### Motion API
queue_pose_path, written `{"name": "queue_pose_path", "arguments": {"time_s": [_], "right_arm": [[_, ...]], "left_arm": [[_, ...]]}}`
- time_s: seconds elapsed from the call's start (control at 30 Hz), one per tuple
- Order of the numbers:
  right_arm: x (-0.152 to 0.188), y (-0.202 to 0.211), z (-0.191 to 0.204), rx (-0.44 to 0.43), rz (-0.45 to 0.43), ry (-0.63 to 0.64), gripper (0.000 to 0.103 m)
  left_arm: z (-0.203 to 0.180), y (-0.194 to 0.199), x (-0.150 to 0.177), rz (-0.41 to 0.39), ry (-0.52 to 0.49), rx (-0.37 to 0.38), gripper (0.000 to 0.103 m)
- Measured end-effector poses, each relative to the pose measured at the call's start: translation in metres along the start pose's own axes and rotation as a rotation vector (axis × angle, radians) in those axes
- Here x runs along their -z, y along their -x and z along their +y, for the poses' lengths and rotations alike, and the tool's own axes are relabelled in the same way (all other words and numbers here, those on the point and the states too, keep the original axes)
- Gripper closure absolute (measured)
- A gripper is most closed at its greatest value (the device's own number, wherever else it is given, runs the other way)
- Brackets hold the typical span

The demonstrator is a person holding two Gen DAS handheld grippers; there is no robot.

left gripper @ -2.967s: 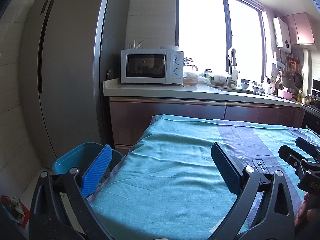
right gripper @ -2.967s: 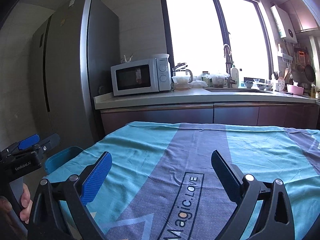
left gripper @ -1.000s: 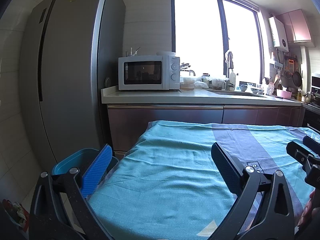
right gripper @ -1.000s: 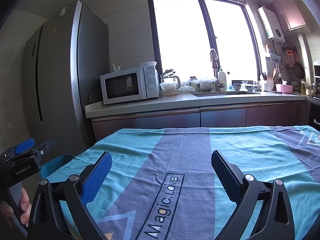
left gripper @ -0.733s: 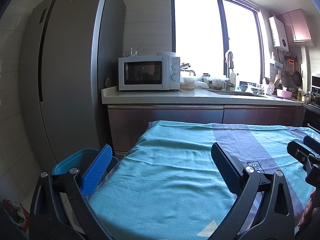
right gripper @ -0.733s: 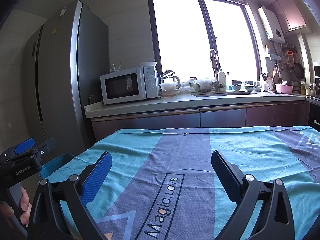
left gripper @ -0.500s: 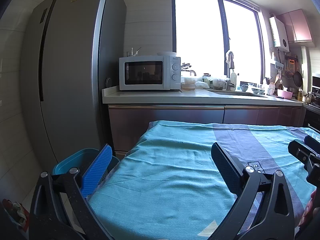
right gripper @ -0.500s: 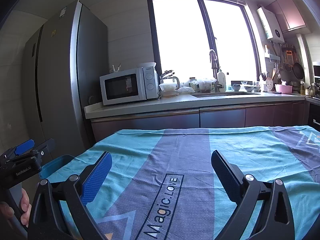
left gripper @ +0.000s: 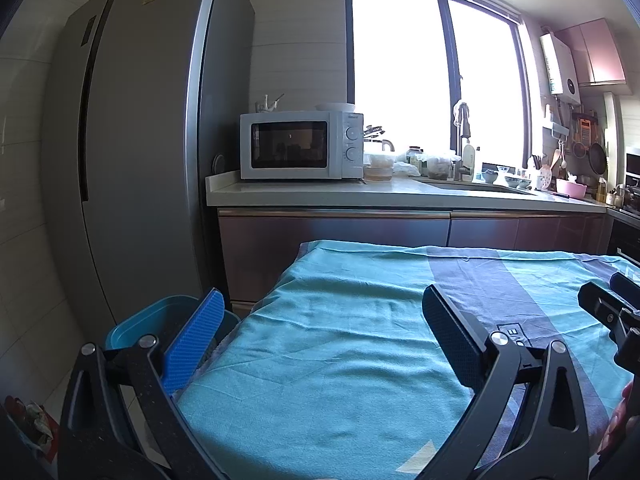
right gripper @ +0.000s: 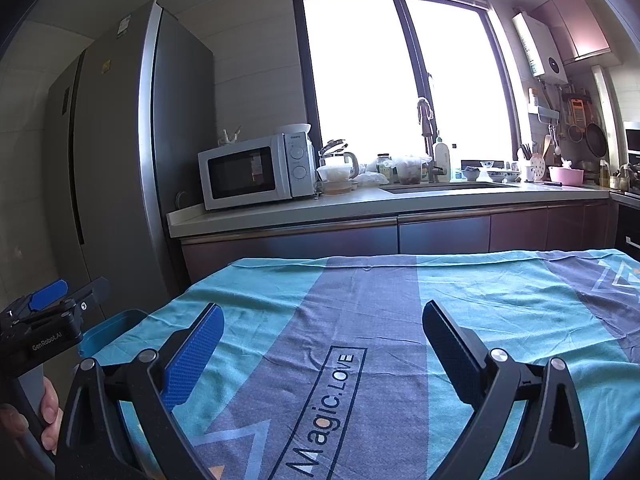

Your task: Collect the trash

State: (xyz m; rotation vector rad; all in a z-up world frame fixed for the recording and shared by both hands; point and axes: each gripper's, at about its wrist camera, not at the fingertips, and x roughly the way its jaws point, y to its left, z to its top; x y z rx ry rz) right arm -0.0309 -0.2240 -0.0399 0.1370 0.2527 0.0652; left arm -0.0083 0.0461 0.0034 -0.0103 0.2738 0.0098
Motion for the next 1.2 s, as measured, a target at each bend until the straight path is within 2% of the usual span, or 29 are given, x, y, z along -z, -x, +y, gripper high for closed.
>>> {"name": "queue_pose_path", "arguments": {"time_s": [0.5, 0.9, 1.07, 1.2], "right_arm": [[-0.001, -0.001, -0.001, 0.008, -0.003, -0.008, 0.007], [0.002, -0.004, -0.011, 0.017, 0.021, -0.035, 0.007], [0.001, -0.008, -0.020, 0.031, 0.039, -0.031, 0.007], [0.000, -0.021, -0.040, 0.057, 0.113, -0.037, 0.007]], "left_arm": [[0.000, 0.000, 0.001, -0.001, -0.001, 0.000, 0.005], [-0.007, -0.013, 0.007, 0.022, -0.024, 0.028, 0.005], [-0.011, -0.038, 0.006, 0.114, -0.031, 0.048, 0.005], [-0.017, -0.081, 0.009, 0.258, -0.048, 0.088, 0.005]]}}
